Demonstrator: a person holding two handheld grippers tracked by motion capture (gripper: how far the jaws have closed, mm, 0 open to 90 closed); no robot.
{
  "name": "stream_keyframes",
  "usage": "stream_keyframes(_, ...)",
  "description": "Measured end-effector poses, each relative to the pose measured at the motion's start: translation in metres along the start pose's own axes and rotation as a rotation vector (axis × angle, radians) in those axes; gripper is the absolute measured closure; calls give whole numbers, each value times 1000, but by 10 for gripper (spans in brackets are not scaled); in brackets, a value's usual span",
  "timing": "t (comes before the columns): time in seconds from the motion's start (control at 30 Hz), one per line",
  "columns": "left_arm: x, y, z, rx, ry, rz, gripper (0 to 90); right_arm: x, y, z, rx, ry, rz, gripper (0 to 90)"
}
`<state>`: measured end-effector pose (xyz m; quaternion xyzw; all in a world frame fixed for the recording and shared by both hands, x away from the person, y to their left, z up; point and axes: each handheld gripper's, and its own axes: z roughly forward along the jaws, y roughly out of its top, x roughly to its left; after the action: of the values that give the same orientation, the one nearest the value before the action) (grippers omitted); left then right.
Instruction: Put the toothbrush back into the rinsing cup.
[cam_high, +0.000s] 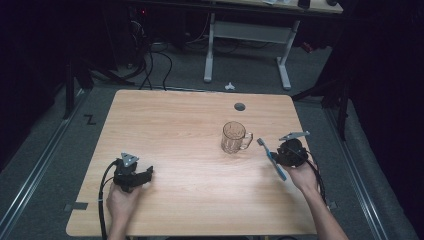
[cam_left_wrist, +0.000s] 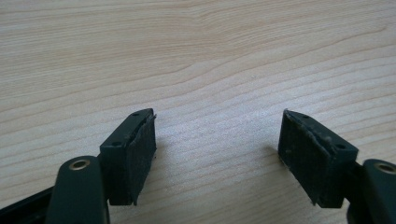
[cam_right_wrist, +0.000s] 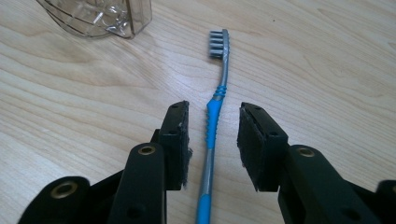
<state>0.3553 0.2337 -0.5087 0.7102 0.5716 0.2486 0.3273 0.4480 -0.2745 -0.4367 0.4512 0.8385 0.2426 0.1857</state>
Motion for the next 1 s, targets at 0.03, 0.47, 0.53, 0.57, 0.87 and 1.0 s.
stream_keyframes(0.03,0,0,0,0,0,0,281,0,2,1,5,-5,-4,637)
stream_keyframes(0.47,0,0,0,-2,-2,-2,281,-1,23,14,103,3,-26,640)
stream_keyframes(0.53,0,0,0,-2,-3,-3,282,-1,26,16,125,1,-33,644)
stream_keyframes(0.57,0,0,0,-2,-2,-3,282,-1,27,17,132,0,-35,647)
stream_keyframes(0.87,0,0,0,-3,-4,-4,281,-3,42,30,211,4,-41,652)
stream_keyframes(1.0,1,0,0,-3,-4,-5,281,-2,46,36,247,1,-47,652)
